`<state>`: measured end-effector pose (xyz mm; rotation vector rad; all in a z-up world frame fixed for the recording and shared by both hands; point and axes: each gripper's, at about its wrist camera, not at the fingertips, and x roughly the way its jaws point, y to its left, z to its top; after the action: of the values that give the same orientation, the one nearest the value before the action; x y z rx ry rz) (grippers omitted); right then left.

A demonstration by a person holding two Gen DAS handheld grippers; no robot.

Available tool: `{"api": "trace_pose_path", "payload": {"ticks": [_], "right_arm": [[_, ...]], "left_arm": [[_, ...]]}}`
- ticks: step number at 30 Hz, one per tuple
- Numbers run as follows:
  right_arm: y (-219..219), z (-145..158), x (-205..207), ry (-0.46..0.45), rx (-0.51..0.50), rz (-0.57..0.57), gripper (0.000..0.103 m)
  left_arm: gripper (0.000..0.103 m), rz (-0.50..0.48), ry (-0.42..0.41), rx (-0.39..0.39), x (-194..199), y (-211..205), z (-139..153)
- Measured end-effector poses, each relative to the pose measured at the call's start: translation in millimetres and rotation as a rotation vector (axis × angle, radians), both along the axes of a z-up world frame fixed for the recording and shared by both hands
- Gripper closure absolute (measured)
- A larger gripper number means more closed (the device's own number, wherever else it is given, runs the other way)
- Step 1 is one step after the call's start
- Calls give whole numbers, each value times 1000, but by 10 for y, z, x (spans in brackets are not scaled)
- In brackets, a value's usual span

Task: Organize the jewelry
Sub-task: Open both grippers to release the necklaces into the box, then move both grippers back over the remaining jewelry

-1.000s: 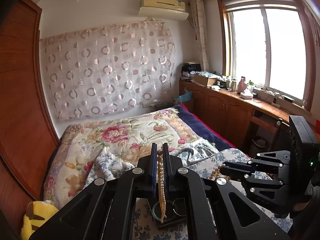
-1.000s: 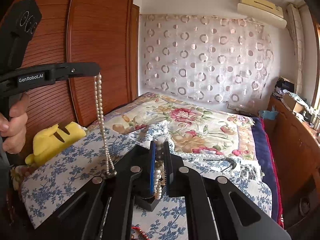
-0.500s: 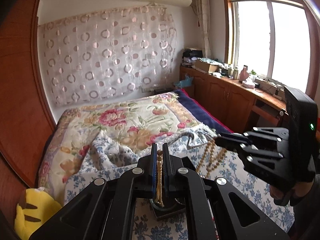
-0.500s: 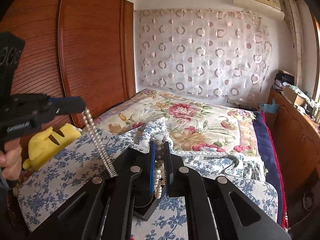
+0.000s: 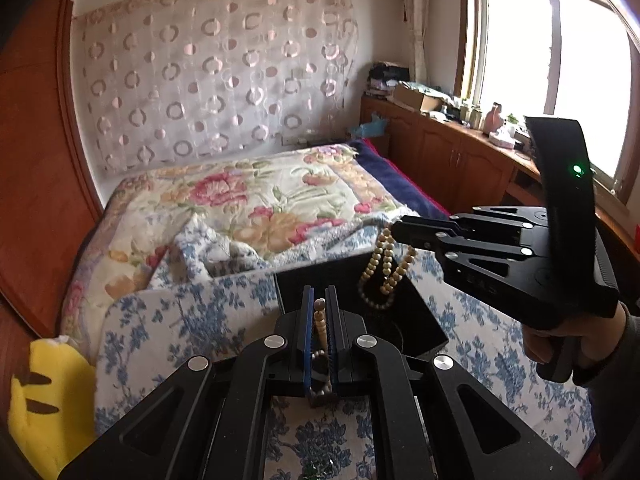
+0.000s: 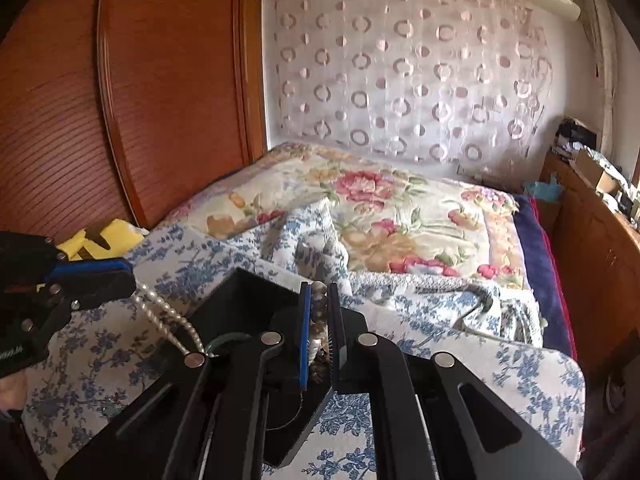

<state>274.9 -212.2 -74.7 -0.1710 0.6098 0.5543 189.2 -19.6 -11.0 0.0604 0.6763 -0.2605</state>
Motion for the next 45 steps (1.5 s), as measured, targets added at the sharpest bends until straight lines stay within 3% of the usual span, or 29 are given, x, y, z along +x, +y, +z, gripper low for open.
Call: {"api": "trace_pose_path", "payload": {"ticks": [13,17,19,23,25,28,29,37,45], "right_arm": [[8,-74,-121,26,18,30,92],[-135,-82,-384,17,26,26,84],[-213,-121,-568,10,20,28,81],[-369,-231,-950,26,27,39,74],[-436,-293,-1171,32,30,48,65],[-494,-371,-1442,45,38,61,61],[-500,-394,-1505,50,39,64,61],[-525,-637,-1953,93,27,71,61],[-581,-840,-2122,131,4,41,61]], "left_arm": [[97,-23,26,-26,-177,-4,-143],[75,-31,21,-31,-363,4,-181],[72,-35,24,-29,-474,9,-219],[50,-41,31,-37,-682,20,-319],[42,-37,33,-32,-784,29,-387],[35,-26,49,-45,-919,84,-489],[28,-23,56,-52,-960,108,-518],[16,-25,109,-94,-1229,229,-748],[15,-21,148,-86,-1317,117,-921]]}}
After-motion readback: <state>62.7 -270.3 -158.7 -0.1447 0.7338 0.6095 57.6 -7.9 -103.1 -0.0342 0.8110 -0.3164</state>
